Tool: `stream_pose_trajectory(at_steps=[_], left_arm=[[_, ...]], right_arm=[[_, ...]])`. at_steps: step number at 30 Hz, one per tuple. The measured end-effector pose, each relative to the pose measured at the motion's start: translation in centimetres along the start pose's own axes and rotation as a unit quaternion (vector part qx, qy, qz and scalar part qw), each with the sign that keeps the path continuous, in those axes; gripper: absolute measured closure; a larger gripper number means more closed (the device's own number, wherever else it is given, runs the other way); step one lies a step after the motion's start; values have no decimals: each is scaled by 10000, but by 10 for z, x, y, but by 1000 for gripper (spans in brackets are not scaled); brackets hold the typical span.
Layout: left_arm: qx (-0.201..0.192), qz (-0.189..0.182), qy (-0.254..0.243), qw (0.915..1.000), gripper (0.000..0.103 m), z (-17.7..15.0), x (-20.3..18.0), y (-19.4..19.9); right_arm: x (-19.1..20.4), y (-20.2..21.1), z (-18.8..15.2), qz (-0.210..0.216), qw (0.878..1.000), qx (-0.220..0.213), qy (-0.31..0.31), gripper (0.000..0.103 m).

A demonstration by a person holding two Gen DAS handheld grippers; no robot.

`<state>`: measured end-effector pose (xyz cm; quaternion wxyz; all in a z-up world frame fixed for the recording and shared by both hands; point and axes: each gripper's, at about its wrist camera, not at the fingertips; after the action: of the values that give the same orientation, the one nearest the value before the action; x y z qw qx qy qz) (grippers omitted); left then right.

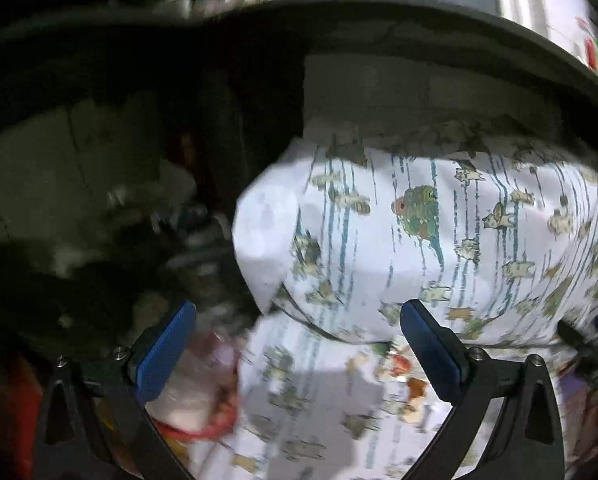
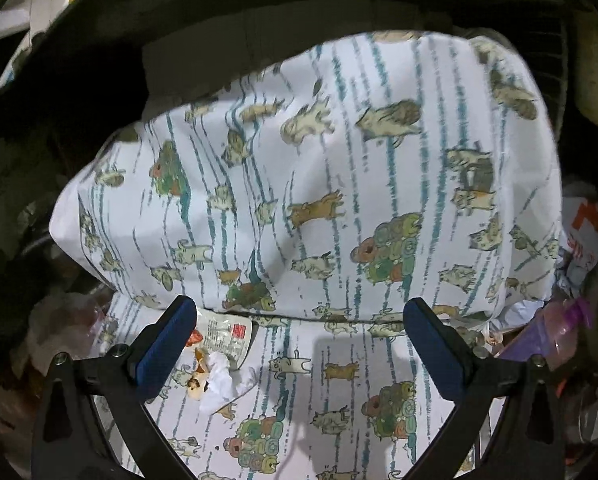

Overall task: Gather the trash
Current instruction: 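Move both grippers toward the remaining wrapper and tissue on the stool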

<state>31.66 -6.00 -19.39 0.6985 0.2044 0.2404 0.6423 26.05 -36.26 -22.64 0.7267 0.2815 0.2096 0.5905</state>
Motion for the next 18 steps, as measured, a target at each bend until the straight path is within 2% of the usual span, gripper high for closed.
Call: stream_pose_trajectory(at_steps=[3, 7, 10, 13, 18], left_arm=[[296, -158, 337, 9989, 0, 1, 12, -14], [252, 220, 114, 9994, 0, 0, 12, -25], [477, -17, 157, 9987, 0, -2, 15, -31], [704, -242, 288, 9968, 0, -4, 24, -37], [973, -107, 133, 9951, 0, -12, 28, -55]], right_arm=[[7, -6, 4, 141, 9999, 81, 50, 1], [17, -19, 8, 212, 9995, 150, 162, 1], [15, -33, 5, 254, 9982, 457, -282, 1], [12, -47, 1, 775, 9896, 821, -887, 2], [27, -68, 4, 952, 9875, 1079, -643, 3]])
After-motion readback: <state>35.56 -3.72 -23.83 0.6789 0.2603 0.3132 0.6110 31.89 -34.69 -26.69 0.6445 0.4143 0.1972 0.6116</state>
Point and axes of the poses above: each gripper's, at about its wrist camera, not at the fingertips, and y roughly against the way its jaws point, x to its left, z to its top, and after that the axes turned 3 degrees about y, right-handed
